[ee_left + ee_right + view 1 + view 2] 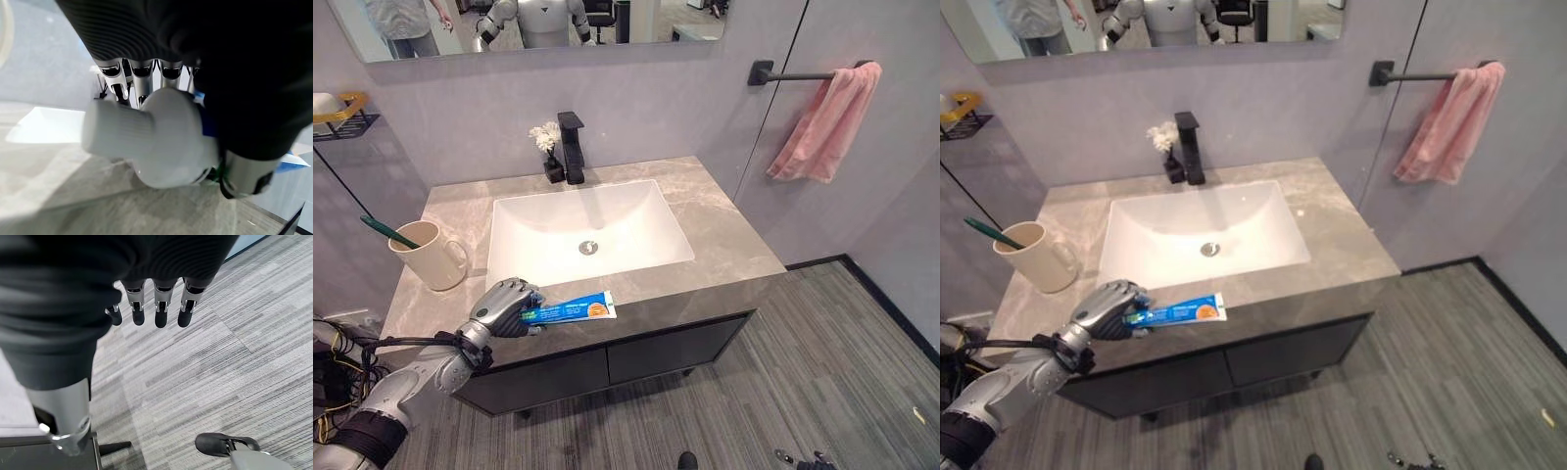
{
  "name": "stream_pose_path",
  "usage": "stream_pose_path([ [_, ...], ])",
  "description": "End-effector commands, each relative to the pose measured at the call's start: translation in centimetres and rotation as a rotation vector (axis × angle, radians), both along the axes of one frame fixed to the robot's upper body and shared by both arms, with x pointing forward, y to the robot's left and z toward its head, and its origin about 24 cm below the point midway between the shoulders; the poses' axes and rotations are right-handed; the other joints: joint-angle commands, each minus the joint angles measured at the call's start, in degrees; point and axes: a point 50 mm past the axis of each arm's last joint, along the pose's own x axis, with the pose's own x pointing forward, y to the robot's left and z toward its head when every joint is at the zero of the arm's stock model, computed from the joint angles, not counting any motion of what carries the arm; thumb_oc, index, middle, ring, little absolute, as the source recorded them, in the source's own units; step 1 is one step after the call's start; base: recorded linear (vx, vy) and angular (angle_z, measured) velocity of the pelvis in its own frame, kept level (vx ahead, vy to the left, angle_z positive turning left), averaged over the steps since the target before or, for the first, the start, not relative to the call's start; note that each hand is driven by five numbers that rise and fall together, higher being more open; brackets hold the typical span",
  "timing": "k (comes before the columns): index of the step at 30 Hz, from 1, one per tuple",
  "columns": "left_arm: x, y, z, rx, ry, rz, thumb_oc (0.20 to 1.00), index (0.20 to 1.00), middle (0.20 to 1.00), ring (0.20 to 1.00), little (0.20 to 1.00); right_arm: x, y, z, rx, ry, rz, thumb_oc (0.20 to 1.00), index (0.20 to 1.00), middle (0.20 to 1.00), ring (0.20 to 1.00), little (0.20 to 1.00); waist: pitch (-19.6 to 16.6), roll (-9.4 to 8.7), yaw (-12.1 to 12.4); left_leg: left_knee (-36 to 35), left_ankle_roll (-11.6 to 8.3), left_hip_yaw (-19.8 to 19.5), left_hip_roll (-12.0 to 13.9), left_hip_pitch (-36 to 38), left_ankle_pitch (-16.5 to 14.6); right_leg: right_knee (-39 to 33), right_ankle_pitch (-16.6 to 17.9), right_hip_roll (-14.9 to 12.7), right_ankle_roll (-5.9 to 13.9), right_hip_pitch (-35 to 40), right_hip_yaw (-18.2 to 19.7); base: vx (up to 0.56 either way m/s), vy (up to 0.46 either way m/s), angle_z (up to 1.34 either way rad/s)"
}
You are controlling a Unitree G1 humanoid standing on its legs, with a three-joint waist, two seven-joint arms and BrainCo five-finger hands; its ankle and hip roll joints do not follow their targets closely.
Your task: Put brush and paste in cup on sink, flatten towel.
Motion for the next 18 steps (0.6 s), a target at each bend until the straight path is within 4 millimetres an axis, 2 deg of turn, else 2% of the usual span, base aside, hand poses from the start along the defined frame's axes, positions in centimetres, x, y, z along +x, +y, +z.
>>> stream_pose_path([
  [1,2.3,0.5,3.7,-0.019,-0.212,0.045,0.200,0.200,0.200,0.200,0.200,2.6,-0.5,0.7,-0.017,-0.121,-0.098,1.000,1.000,1.000,1.000,1.000,1.7,1.73,0.8,0.6,-1.35,-5.6,2.3,1.8,-1.4,0.5,-1.6,1.1,3.44,3.7,-1.0,0.00,0.000,0.00],
  [3,2.7,0.7,4.6,-0.042,-0.264,0.068,0.200,0.200,0.200,0.200,0.200,2.7,-0.2,0.6,0.001,-0.146,-0.129,1.000,1.000,1.000,1.000,1.000,1.3,1.23,0.8,0.6,-1.37,-5.6,2.4,1.8,-1.1,0.4,-1.3,1.1,3.33,3.9,-1.2,0.00,0.000,0.00],
  [8,3.0,0.2,8.2,-0.165,-0.466,0.080,0.200,0.200,0.200,0.200,0.200,3.4,0.1,0.8,0.032,-0.232,-0.225,1.000,1.000,1.000,1.000,1.000,0.4,0.44,0.8,0.6,-1.45,-5.6,2.4,2.0,-1.5,0.4,-1.4,0.9,3.42,4.1,-1.0,0.00,0.000,0.00],
  [10,3.0,0.2,8.9,-0.183,-0.503,0.084,0.200,0.200,0.200,0.200,0.200,3.7,0.2,0.9,0.038,-0.247,-0.235,1.000,1.000,1.000,1.000,1.000,0.2,0.31,0.8,0.6,-1.36,-5.5,2.3,1.8,-1.3,0.4,-1.2,0.8,3.35,3.9,-1.0,0.00,0.000,0.00],
  [11,3.0,0.1,10.0,-0.214,-0.570,0.084,0.200,0.200,0.200,0.200,0.200,4.0,-0.1,1.1,0.034,-0.276,-0.264,1.000,1.000,1.000,1.000,1.000,0.0,0.20,0.8,0.6,-1.41,-5.5,2.4,2.2,-1.7,0.4,-1.4,0.7,3.44,4.4,-1.0,0.00,0.000,0.00],
  [15,3.0,-0.3,11.7,-0.237,-0.668,0.067,0.200,0.200,0.200,0.200,0.200,5.0,-0.4,1.6,0.032,-0.332,-0.287,1.000,1.000,1.000,1.000,1.000,-0.3,-0.04,0.7,0.6,-1.24,-5.5,2.2,2.2,-1.6,0.4,-1.0,0.3,3.37,4.4,-1.2,0.00,0.000,0.00],
  [18,3.0,-0.3,12.3,-0.243,-0.703,0.065,0.200,0.200,0.200,0.200,0.200,5.5,-0.7,2.0,0.023,-0.364,-0.300,1.000,1.000,1.000,1.000,1.000,-0.3,-0.12,0.6,0.6,-1.20,-5.5,2.1,2.3,-1.7,0.4,-1.0,0.3,3.40,4.5,-1.1,0.00,0.000,0.00],
])
